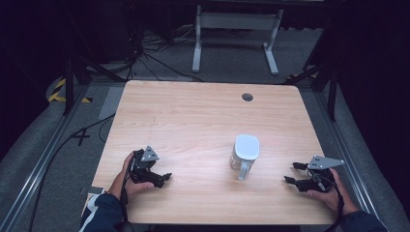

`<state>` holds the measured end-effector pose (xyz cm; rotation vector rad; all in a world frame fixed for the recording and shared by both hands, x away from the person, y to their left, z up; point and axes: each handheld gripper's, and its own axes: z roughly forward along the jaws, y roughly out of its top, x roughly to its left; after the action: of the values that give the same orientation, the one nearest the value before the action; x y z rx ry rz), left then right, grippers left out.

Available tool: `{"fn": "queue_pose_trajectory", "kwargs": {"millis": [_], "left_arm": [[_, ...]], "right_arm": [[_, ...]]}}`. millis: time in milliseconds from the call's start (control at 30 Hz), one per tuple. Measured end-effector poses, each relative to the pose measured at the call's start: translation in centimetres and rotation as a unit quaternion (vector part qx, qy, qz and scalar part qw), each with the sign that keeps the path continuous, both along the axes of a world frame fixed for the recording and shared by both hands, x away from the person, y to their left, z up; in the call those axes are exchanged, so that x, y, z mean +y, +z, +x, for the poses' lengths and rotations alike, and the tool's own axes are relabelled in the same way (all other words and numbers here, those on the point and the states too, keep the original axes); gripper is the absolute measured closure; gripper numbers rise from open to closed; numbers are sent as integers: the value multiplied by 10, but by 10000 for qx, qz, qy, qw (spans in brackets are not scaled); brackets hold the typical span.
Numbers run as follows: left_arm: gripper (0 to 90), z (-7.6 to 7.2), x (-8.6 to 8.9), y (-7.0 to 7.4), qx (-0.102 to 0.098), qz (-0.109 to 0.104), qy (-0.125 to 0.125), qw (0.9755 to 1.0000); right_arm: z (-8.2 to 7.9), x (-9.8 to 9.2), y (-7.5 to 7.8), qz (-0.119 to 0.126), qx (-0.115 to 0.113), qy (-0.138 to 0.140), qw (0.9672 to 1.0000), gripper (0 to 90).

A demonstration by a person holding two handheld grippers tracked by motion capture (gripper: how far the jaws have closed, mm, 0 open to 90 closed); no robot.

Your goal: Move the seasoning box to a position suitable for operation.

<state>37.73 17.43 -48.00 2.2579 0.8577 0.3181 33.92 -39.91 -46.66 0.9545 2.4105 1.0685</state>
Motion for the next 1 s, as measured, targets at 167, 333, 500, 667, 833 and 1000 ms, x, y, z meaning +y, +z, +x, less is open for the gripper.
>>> {"fn": "queue_pose_trajectory", "kwargs": {"millis": [167,333,500,667,833,1000], "left_arm": [[1,0,0,0,-1,0,4,10000],[2,0,0,0,-3,1,4,10000],[2,-1,0,0,9,-20,27,10000],[2,-1,0,0,13,-19,24,10000],[2,-1,0,0,17,-20,22,10000],[2,-1,0,0,13,-22,27,10000]], "right_arm": [[0,0,0,0,1,-4,10000,303],[1,2,2,-71,92,-65,9999,315],[2,5,6,-113,175,-94,9997,486],[5,5,16,288,179,47,9994,716],[7,14,36,665,-59,209,9976,866],[5,32,59,774,-394,453,9952,897]]}}
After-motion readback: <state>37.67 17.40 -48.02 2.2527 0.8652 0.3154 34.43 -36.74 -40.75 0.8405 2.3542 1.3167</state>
